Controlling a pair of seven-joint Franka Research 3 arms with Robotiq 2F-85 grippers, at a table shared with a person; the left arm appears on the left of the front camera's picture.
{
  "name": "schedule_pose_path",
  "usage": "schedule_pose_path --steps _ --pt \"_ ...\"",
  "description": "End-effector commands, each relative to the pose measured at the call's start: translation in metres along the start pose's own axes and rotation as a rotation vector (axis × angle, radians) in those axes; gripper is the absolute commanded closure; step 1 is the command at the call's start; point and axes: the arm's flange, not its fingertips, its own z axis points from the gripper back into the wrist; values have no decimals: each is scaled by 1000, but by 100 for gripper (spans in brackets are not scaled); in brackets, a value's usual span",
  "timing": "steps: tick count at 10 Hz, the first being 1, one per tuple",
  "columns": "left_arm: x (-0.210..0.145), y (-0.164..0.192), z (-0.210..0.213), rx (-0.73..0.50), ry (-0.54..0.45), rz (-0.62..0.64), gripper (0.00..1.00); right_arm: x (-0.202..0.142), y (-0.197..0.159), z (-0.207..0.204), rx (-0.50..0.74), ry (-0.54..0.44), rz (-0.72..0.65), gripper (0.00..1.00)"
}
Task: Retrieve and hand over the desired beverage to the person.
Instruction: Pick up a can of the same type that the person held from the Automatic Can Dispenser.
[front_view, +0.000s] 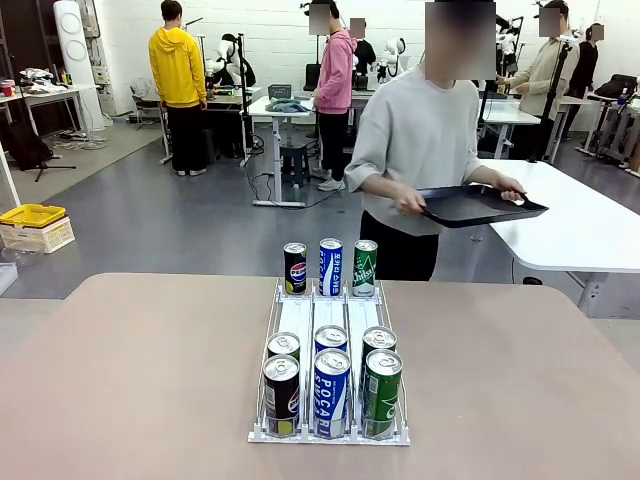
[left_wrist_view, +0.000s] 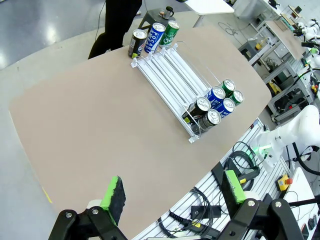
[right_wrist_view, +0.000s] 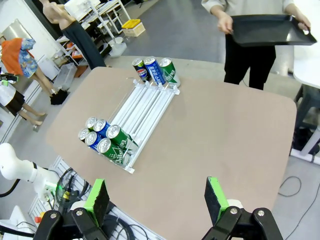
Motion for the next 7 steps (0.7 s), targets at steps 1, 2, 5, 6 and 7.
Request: schedule_pose_path --steps 1,2,5,6,7 --pt "0 0 0 -10 -1 -2 0 2 0 -2 12 -9 8 0" --pt "0 0 0 -10 -1 -2 0 2 0 -2 12 -9 8 0" --pt "0 0 0 -10 -1 -2 0 2 0 -2 12 -9 8 0" --pt "0 0 0 -10 -1 -2 0 2 0 -2 12 -9 8 0" --pt "0 0 0 -10 -1 -2 0 2 0 -2 12 -9 8 0"
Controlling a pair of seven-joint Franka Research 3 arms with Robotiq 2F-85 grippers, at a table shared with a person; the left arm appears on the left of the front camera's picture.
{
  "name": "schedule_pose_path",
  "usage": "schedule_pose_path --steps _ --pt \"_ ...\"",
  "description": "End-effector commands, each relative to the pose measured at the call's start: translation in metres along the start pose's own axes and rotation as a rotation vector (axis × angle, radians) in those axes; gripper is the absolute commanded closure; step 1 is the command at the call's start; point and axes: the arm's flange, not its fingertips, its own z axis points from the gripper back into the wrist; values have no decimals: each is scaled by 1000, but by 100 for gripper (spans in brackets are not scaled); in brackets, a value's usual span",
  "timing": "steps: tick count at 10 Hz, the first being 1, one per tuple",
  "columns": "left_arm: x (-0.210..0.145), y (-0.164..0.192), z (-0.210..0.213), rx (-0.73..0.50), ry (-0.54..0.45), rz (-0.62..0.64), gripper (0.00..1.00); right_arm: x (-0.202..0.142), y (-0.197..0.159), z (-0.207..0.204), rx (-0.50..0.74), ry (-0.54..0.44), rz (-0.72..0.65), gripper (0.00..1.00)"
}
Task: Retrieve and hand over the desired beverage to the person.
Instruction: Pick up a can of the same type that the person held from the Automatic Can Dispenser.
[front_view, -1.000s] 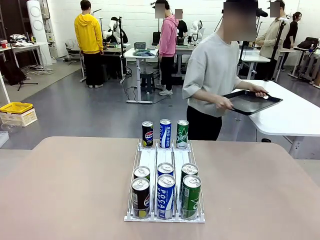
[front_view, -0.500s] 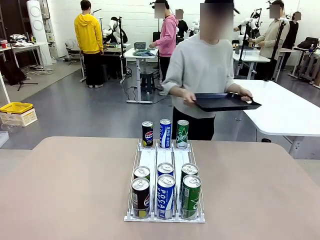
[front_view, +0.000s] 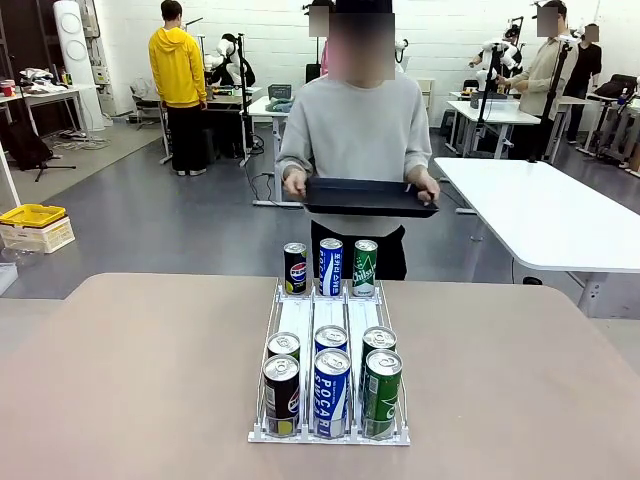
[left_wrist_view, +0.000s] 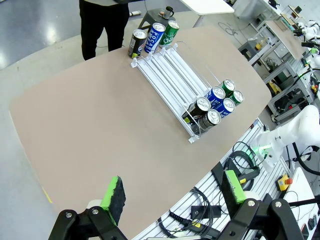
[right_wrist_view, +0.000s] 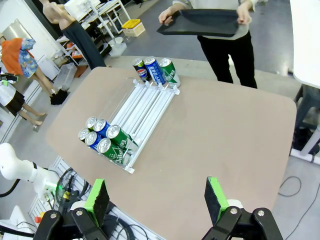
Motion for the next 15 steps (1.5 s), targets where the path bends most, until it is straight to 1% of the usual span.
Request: schedule_pose_path --steps 1,15 --pt "0 0 0 -10 -1 -2 0 2 0 -2 12 -9 8 0" --pt "0 0 0 -10 -1 -2 0 2 0 -2 12 -9 8 0"
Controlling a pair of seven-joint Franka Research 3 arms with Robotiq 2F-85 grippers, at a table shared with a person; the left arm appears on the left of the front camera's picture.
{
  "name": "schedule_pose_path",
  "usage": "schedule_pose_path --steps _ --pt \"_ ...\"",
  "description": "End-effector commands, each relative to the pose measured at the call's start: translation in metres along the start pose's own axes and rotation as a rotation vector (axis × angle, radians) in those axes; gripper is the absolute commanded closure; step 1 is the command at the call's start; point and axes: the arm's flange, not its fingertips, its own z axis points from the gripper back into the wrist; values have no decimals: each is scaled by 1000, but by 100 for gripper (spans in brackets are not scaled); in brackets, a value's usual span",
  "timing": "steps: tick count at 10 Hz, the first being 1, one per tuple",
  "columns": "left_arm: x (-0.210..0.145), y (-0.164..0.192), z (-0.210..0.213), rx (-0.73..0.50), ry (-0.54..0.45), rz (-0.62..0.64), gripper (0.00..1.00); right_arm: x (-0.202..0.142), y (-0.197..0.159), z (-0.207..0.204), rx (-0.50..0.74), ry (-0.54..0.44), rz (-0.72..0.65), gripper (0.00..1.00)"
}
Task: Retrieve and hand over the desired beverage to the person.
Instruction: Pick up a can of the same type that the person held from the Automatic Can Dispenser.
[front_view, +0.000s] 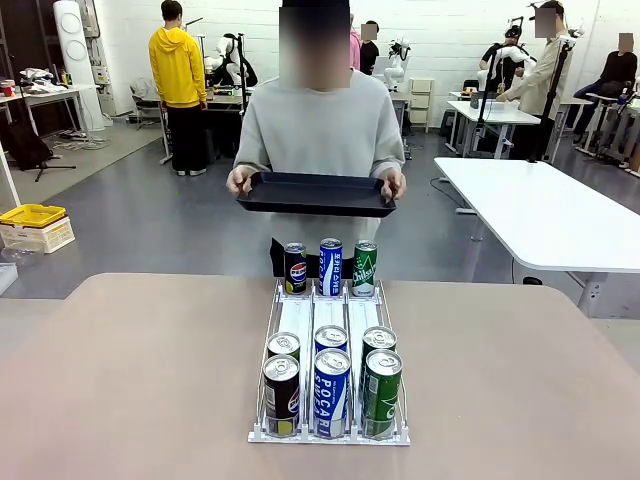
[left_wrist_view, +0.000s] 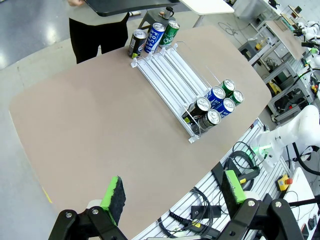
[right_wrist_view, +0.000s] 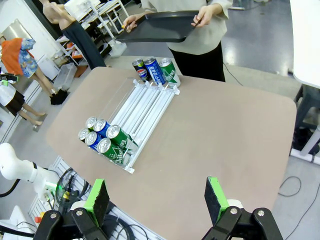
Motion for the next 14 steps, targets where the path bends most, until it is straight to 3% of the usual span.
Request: schedule_pose_path --steps 1,14 --pt "0 0 0 -10 -1 -2 0 2 0 -2 12 -9 8 0" --pt "0 0 0 -10 -1 -2 0 2 0 -2 12 -9 8 0"
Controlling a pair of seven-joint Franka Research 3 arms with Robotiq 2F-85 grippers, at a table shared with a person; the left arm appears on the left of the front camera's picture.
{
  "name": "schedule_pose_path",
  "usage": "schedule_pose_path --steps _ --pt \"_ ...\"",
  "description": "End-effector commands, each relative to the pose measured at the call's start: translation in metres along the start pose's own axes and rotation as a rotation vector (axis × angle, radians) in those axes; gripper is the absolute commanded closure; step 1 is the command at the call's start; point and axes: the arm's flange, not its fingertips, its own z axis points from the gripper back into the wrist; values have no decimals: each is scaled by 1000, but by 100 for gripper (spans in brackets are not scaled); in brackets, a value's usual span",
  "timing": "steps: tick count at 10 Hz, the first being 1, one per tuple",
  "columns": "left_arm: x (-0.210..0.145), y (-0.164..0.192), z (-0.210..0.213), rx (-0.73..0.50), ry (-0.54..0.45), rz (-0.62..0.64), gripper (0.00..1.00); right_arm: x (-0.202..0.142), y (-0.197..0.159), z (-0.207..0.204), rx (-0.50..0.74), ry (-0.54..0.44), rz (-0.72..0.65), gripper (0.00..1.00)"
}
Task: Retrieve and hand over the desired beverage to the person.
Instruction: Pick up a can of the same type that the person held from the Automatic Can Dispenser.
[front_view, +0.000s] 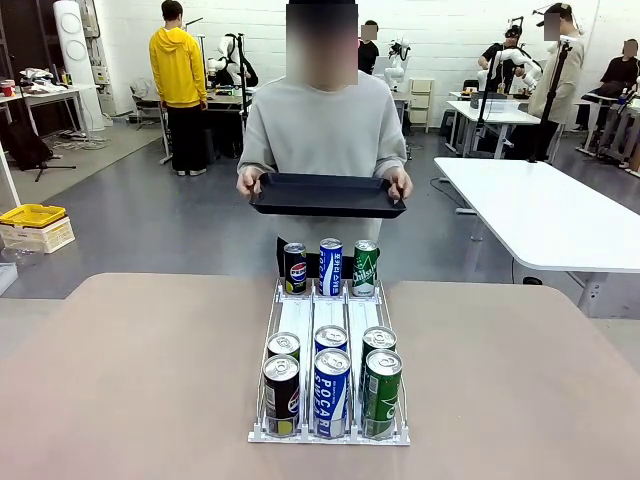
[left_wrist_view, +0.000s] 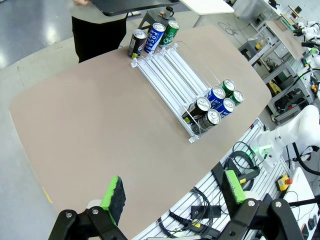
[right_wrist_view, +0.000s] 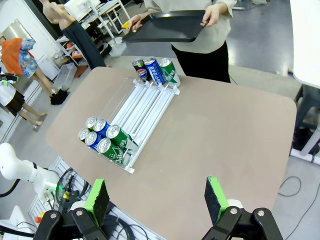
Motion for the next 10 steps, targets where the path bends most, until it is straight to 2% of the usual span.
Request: schedule_pose_path --steps 1,10 --pt "0 0 0 -10 -1 -2 0 2 0 -2 12 -9 8 0" --pt "0 0 0 -10 -1 -2 0 2 0 -2 12 -9 8 0"
